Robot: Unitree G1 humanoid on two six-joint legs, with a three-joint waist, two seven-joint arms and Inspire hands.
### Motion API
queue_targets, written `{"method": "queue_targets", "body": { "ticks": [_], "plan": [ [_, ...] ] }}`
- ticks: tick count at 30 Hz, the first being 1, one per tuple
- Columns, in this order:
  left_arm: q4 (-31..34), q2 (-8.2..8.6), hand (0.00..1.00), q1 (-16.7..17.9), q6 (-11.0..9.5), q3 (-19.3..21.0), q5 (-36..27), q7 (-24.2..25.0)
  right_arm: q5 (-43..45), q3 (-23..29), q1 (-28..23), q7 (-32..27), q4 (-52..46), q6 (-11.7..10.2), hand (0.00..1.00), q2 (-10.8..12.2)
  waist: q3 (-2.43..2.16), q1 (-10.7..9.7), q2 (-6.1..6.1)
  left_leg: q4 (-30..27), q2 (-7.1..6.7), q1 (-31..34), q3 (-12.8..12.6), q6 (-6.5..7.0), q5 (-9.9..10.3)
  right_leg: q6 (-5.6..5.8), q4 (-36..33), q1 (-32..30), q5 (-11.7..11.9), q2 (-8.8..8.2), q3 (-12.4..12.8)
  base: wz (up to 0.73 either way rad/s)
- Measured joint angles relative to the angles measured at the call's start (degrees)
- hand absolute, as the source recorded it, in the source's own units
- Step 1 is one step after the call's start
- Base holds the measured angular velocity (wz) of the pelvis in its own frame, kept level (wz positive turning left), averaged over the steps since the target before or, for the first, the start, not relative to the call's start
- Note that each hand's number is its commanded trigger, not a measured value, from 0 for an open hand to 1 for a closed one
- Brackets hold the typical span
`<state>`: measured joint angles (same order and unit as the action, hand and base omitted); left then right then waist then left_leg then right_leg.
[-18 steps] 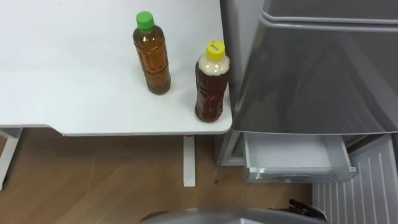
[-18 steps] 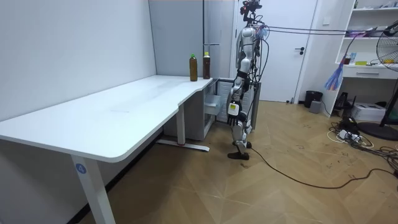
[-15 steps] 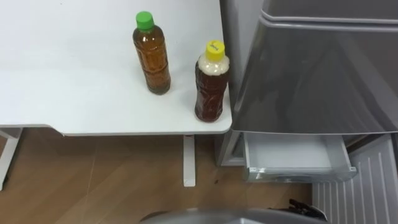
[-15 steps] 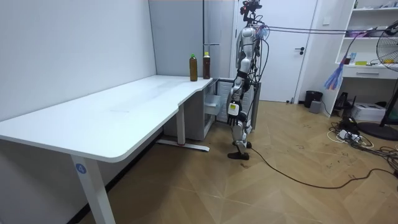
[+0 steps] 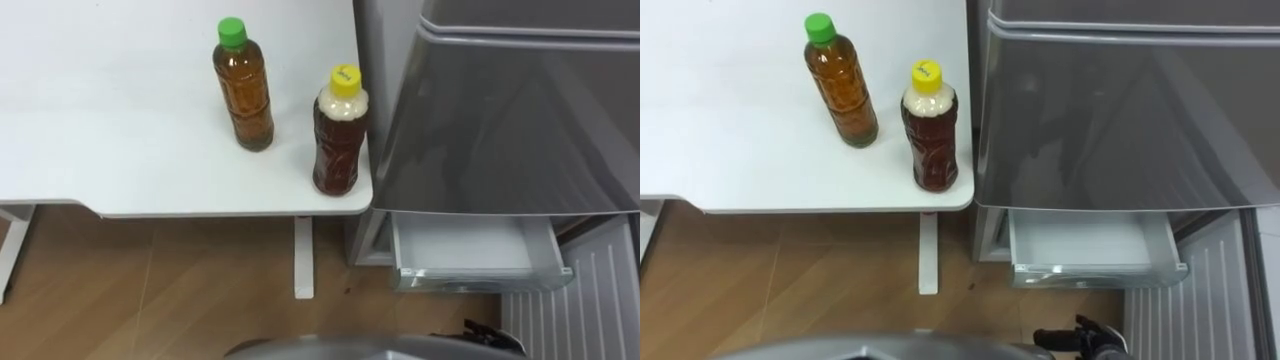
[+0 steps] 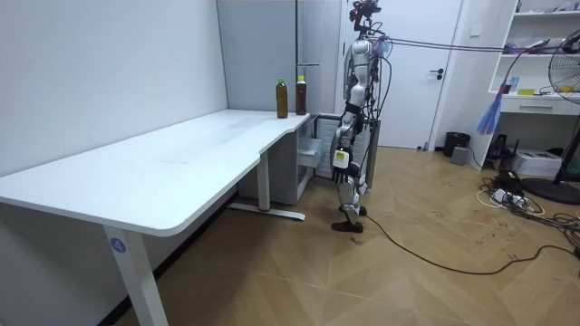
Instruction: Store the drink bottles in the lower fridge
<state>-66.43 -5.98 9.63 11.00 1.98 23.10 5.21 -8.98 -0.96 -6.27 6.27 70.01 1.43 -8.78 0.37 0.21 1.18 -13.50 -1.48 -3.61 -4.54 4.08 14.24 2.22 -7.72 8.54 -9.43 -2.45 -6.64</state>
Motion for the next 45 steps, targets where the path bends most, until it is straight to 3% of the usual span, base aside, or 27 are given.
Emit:
{"method": "queue_targets", "body": {
  "ticks": [6,10,18,22,28,34,39,45],
  "plan": [
    [-0.07,0.03,0.0,0.17,0.08,0.39,-5.71,-3.48,-0.55,0.04,0.65,-0.97,1.83,0.04,0.0,0.19,-0.02,0.02,-0.01,0.01,-0.01,-0.4,0.11,0.02,0.02,0.0,0.01,0.53,0.0,-0.01,-0.02,0.0],
    [-0.08,0.05,0.0,0.96,0.09,3.55,-10.82,-6.32,-2.38,0.47,0.67,-1.43,3.07,0.25,0.0,0.35,-0.03,0.03,-0.06,0.24,-0.01,-1.09,0.02,0.02,0.01,0.0,-0.01,1.02,0.0,-0.01,0.03,0.0],
    [0.17,0.03,0.0,2.37,-0.35,9.4,-29.54,-14.19,-2.44,1.11,0.71,-2.01,3.08,1.2,0.0,0.32,-0.03,0.2,-0.1,0.29,-0.07,-1.18,0.11,0.03,0.0,0.01,-0.01,1.14,-0.01,-0.03,-0.17,0.0],
    [2.51,0.07,0.0,2.19,-2.99,14.36,-40.31,-18.87,-2.42,1.26,0.5,-2.06,2.83,1.18,0.0,0.31,-0.04,0.39,-0.12,0.33,-0.06,-1.21,0.05,0.02,0.0,0.01,-0.04,1.39,0.0,-0.19,-2.32,0.0],
    [7.75,0.05,0.0,0.99,-7.47,19.39,-53.84,-27.45,-2.32,1.81,-0.12,-4.16,2.4,1.08,0.0,0.27,-0.18,2.01,-0.45,1.22,-0.08,-2.24,0.02,0.04,-0.02,0.07,-0.17,1.58,-0.04,-0.2,-2.78,0.0],
    [14.4,0.02,0.0,1.92,-9.94,20.33,-64.46,-33.49,-2.03,1.98,-0.77,-4.29,0.77,0.97,0.0,0.25,-0.27,2.23,-0.74,1.81,-0.11,-2.49,0.0,0.04,-0.04,0.07,-0.09,1.48,-0.05,-0.16,-2.94,0.01],
    [23.93,-0.02,0.0,1.67,-13.48,20.12,-66.13,-38.55,0.08,2.37,-0.79,-5.02,-0.22,0.64,0.0,0.18,-0.37,2.24,-0.6,1.78,-0.17,-2.08,0.15,0.07,-0.05,0.07,-0.09,1.04,-0.04,-0.25,-3.01,0.01],
    [37.37,-0.02,0.0,0.69,-17.54,19.59,-60.37,-45.43,0.73,2.37,-1.17,-4.88,-1.21,-1.22,0.0,0.35,-0.37,1.8,-0.58,1.72,-0.22,-2.19,0.19,0.08,-0.06,0.07,-0.01,1.35,-0.05,-0.28,-3.03,0.0]
  ]
}}
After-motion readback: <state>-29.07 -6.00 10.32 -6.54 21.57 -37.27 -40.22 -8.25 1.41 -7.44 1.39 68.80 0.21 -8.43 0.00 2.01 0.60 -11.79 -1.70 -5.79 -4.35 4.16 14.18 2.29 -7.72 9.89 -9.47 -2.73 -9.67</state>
